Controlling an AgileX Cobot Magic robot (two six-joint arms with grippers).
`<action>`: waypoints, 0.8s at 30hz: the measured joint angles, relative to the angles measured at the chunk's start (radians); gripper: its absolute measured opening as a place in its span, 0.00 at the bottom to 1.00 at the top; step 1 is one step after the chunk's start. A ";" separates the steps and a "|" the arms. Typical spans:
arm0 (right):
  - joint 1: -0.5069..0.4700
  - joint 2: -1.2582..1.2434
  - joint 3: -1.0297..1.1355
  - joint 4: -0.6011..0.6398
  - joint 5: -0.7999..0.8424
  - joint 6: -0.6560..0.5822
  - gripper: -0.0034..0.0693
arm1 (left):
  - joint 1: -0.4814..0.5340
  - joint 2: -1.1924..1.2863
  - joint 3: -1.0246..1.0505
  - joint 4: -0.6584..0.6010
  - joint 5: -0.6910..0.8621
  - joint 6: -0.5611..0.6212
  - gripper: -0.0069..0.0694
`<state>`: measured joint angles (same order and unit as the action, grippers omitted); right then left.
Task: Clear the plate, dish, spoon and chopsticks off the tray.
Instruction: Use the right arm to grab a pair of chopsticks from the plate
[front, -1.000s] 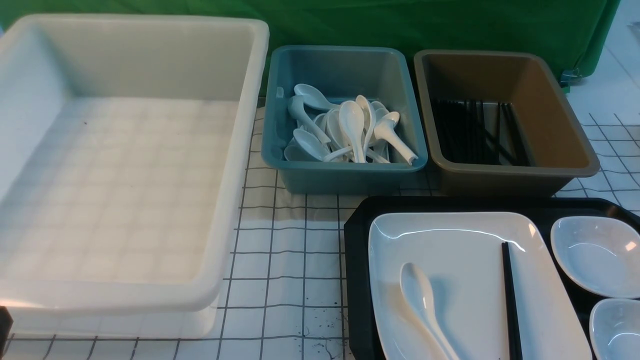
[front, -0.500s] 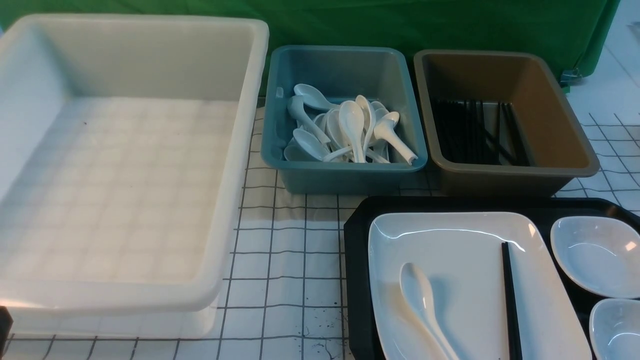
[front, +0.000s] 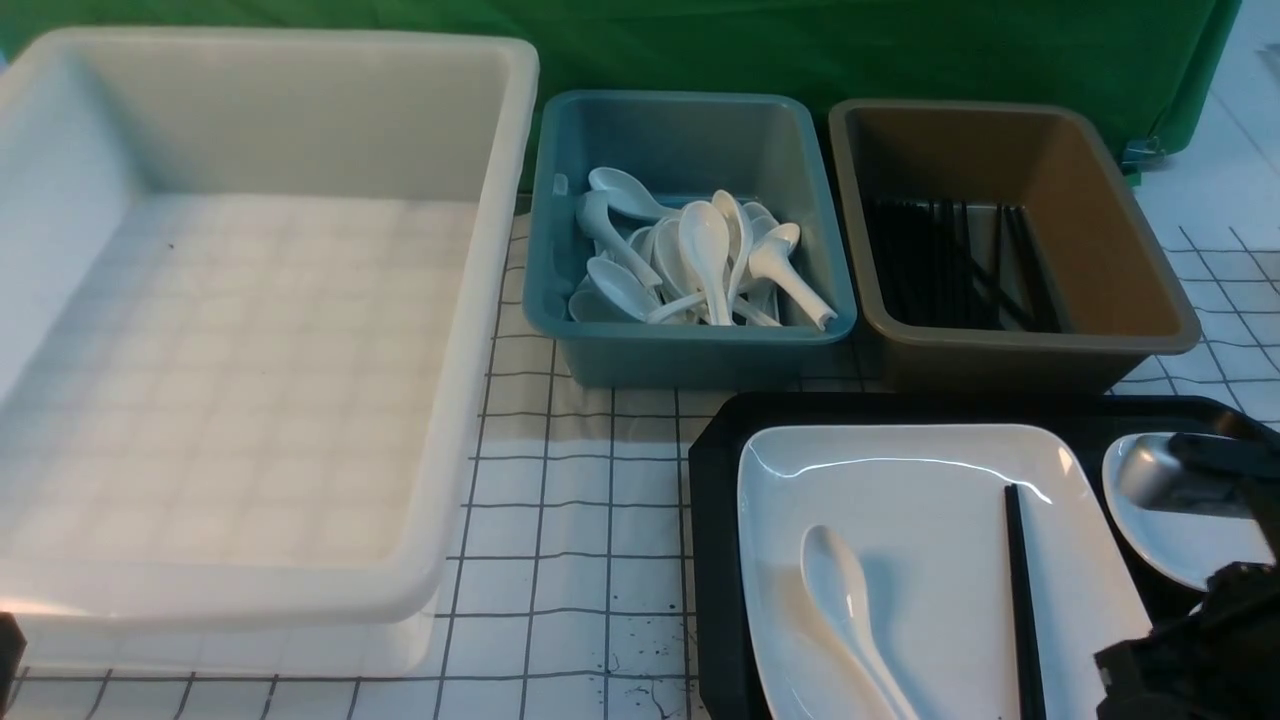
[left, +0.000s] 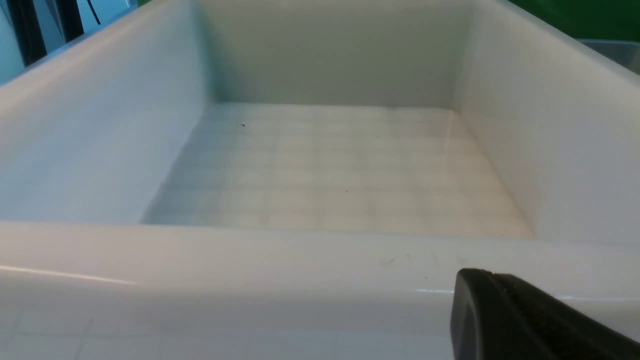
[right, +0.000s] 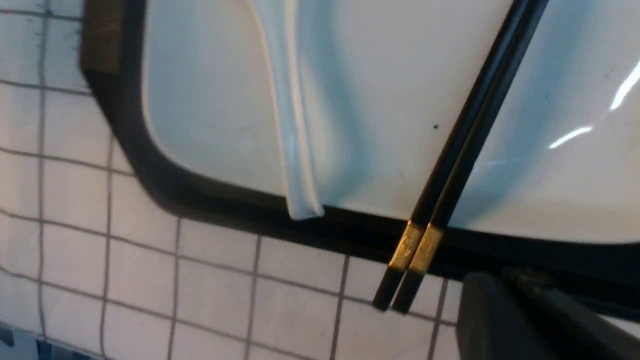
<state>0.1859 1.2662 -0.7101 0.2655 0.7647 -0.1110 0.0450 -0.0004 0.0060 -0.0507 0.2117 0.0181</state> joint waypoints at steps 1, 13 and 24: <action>0.000 0.046 -0.001 0.000 -0.017 0.000 0.24 | 0.000 0.000 0.000 0.000 0.001 0.000 0.10; 0.066 0.273 -0.196 -0.031 0.055 0.052 0.56 | 0.000 0.000 0.000 0.000 0.001 0.000 0.10; 0.209 0.277 -0.204 -0.253 -0.030 0.369 0.56 | 0.000 0.000 0.000 0.000 0.001 0.000 0.10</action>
<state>0.3952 1.5429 -0.9144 0.0123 0.7346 0.2584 0.0450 -0.0004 0.0060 -0.0507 0.2129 0.0181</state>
